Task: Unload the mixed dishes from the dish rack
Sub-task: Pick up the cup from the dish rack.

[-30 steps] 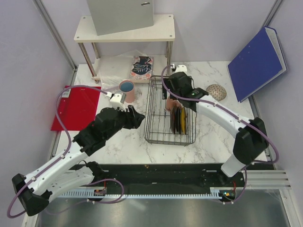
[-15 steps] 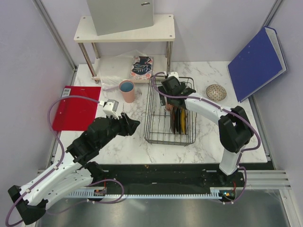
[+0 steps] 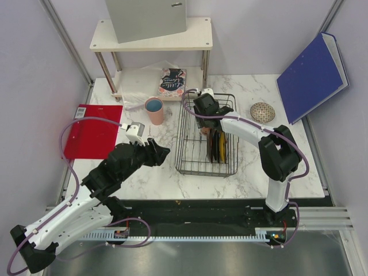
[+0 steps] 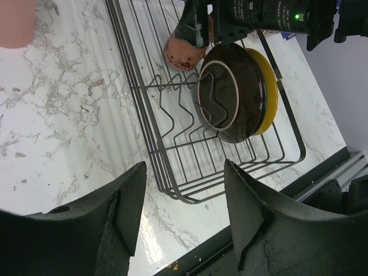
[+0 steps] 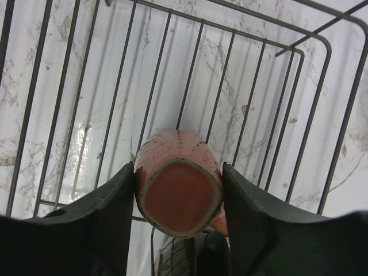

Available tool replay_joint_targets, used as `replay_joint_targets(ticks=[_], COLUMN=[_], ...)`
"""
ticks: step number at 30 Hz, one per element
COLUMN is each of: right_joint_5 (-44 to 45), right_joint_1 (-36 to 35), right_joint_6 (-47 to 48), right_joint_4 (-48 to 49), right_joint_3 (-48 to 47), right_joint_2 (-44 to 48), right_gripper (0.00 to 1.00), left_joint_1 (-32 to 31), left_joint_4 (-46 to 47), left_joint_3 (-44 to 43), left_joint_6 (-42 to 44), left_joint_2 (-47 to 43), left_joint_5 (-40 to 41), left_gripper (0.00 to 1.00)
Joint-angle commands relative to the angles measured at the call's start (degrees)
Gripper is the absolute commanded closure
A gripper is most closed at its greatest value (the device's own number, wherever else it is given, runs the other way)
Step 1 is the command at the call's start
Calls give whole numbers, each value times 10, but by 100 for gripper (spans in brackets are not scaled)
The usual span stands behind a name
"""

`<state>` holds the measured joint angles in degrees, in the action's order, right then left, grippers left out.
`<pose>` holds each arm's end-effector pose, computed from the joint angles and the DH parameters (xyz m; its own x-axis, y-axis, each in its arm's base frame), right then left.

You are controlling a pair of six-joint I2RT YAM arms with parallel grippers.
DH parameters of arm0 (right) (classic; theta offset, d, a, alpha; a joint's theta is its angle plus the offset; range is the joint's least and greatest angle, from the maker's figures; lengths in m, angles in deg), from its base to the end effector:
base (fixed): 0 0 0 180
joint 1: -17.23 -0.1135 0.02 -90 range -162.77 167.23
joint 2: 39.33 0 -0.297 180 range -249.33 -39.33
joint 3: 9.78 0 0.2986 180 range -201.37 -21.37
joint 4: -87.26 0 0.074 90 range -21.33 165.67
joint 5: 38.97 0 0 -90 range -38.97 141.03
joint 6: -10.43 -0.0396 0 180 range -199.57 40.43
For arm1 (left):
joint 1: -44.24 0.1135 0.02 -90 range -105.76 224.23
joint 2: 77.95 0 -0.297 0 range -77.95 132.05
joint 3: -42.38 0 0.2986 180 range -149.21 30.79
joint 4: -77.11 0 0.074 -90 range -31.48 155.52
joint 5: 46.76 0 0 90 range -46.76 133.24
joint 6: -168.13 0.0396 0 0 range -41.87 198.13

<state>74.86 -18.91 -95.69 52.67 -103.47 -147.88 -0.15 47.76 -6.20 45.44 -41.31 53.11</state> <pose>0.3928 0.2671 0.2347 -0.6804 -0.1824 -0.7098 -0.1441 0.9829 -0.1144 0.1346 -0.1222 0.3187 -0.4890 -0.2659 -0.8307 0.3662 0.8018 -0.4722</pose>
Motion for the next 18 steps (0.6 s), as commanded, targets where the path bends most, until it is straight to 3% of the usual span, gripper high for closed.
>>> replay_joint_targets(ticks=[1,6,9,18], right_joint_5=[1,1,-1,-53], right_joint_1=[2,2,1,1], right_joint_6=[2,0,0,-17], right_joint_4=[14,16,16,12], right_joint_3=[-2,5,8,-11], right_joint_2=[16,30,47,135], right_gripper=[50,90,100,100], left_joint_1=[-2,-2,-2,-2], left_joint_4=[3,4,3,2], left_joint_3=[-3,-1,1,-4], left_joint_6=[-18,-21,-23,-16], left_joint_2=[4,5,4,7], left_joint_5=[-7,-8,-7,9], left_gripper=[37,37,37,37])
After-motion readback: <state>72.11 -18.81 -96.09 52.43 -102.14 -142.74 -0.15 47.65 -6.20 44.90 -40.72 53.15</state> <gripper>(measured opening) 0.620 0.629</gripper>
